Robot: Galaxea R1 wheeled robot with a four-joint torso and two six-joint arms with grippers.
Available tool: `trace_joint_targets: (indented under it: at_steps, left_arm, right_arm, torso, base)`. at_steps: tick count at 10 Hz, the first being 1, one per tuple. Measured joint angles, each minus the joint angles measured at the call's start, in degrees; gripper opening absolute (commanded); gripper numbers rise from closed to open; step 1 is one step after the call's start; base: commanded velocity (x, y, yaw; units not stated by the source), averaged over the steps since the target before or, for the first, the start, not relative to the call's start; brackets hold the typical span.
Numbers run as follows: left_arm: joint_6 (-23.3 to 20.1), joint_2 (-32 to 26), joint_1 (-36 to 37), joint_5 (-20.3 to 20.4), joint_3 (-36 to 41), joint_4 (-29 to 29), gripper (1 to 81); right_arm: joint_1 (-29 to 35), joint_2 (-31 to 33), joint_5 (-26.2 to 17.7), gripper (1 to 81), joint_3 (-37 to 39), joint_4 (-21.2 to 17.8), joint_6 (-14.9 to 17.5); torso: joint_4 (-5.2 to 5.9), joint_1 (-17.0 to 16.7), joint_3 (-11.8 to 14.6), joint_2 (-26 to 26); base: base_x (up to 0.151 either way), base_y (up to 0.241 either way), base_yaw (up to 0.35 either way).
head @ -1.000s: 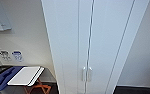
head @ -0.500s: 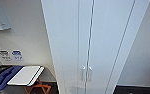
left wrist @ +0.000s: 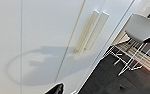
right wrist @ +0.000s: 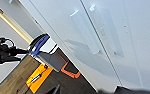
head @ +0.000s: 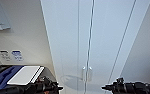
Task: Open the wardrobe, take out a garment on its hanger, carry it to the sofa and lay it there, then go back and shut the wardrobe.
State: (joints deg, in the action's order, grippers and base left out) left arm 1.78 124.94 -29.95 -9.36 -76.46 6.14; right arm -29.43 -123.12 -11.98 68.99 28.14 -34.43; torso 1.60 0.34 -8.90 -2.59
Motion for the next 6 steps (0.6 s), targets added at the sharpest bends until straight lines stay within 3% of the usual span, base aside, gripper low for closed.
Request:
trace_joint_targets:
  at_steps: [6]
  left_arm:
    - [1.57,13.42,5.16,-5.27,-12.32,-1.93,81.1]
  right_arm:
    - [6.17,-12.79,-5.66,81.1,11.13,-3.58,-0.11]
  torso:
    - [0.00,0.09,-0.11,0.09]
  base:
    - [0.000,0.000,0.000]
